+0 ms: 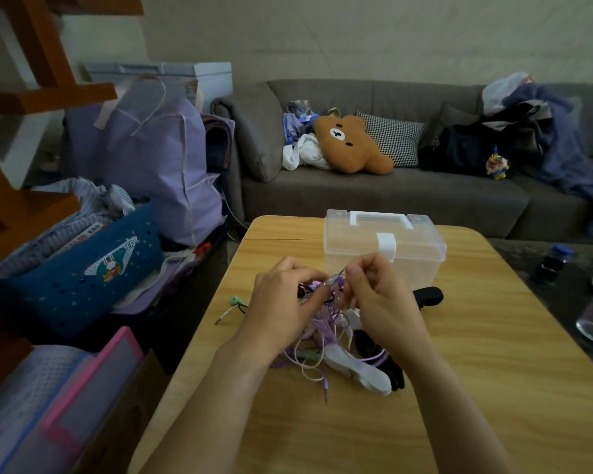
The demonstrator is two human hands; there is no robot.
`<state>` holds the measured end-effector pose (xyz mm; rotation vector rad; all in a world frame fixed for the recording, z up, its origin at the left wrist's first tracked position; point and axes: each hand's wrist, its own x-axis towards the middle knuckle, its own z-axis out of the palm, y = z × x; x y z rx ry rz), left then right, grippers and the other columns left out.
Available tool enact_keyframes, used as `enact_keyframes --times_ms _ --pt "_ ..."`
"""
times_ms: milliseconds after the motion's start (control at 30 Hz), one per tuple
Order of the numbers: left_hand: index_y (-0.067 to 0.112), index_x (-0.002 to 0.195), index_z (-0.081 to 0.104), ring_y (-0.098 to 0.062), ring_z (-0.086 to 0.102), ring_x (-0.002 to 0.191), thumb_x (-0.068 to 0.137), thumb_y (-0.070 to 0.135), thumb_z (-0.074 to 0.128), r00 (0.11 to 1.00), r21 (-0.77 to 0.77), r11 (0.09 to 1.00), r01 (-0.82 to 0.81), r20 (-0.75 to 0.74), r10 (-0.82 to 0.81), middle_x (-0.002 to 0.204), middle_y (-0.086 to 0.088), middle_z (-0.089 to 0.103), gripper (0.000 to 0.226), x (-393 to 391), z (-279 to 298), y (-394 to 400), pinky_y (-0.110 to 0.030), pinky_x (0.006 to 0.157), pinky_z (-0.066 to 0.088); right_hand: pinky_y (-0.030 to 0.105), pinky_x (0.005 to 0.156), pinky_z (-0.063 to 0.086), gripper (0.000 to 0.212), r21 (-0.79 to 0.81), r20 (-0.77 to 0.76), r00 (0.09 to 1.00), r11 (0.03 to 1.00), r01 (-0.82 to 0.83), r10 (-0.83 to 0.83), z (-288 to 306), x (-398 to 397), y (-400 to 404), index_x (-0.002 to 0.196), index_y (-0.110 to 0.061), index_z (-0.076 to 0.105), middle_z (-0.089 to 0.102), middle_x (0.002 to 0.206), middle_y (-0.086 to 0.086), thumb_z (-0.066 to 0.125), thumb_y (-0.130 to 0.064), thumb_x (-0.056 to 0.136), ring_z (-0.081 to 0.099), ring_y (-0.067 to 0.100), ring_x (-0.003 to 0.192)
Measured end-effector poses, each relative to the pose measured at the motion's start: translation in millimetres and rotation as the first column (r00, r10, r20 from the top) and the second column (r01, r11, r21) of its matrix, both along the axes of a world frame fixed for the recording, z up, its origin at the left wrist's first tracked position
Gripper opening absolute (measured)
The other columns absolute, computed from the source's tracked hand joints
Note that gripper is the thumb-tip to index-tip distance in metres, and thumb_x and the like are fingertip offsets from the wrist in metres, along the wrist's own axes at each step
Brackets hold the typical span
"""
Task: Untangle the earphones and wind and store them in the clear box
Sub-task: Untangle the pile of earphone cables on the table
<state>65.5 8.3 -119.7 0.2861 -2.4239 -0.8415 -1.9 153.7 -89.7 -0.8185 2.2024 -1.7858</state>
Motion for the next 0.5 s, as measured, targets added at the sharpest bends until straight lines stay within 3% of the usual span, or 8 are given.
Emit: enact_keyframes --times_ms 100,233,367,433,500 --pt "0.037 0.108 0.075 -0.019 0.058 0.093 0.086 0.052 0.066 0.999 -0.009 1.000 -0.021 0.027 0.021 0.092 0.017 0.053 0.028 2 4 -5 -0.047 0.084 0.051 0.030 0.060 0.054 0.012 0.025 -0.025 0.999 0.999 0.048 -0.047 0 -7 3 0.097 -0.021 0.056 0.061 0.068 -0.003 0.049 -0.027 0.104 0.058 0.008 0.056" --pt "0.026 0.091 0.080 -0.012 0.062 0.077 0.086 0.032 0.076 0.990 -0.002 0.994 -0.112 -0.092 0.111 0.082 0.009 0.063 0.009 8 13 -13 -0.041 0.075 0.054 0.033 0.058 0.055 0.015 -0.023 0.062 0.997 0.998 0.056 -0.054 2 -9 6 0.099 -0.016 0.056 0.063 0.079 0.001 0.046 -0.026 0.105 0.059 0.008 0.055" --pt "0.021 0.081 0.075 -0.006 0.061 0.067 0.087 0.028 0.074 0.969 0.047 0.979 -0.198 -0.143 0.203 0.074 0.010 0.064 0.010 13 20 -12 -0.032 0.062 0.053 0.034 0.061 0.060 0.019 -0.176 0.221 0.975 0.984 0.031 0.008 3 -6 1 0.106 -0.005 0.055 0.071 0.098 0.008 0.043 -0.020 0.106 0.071 0.018 0.076" --pt "0.019 0.077 0.070 -0.005 0.056 0.056 0.089 0.027 0.070 0.957 0.087 0.965 -0.249 -0.132 0.259 0.060 0.011 0.058 0.015 13 22 -10 -0.034 0.055 0.050 0.029 0.056 0.057 0.022 -0.212 0.257 0.966 0.976 0.048 0.009 1 -4 -2 0.106 -0.001 0.055 0.072 0.095 0.008 0.043 -0.020 0.106 0.070 0.015 0.070" --pt "0.020 0.074 0.064 -0.009 0.049 0.049 0.091 0.024 0.067 0.953 0.112 0.957 -0.266 -0.116 0.279 0.050 0.009 0.050 0.018 12 23 -9 -0.038 0.053 0.045 0.021 0.046 0.045 0.022 -0.256 0.325 0.944 0.966 0.040 0.048 1 0 -4 0.105 0.001 0.054 0.069 0.084 0.003 0.044 -0.018 0.106 0.057 0.008 0.056"
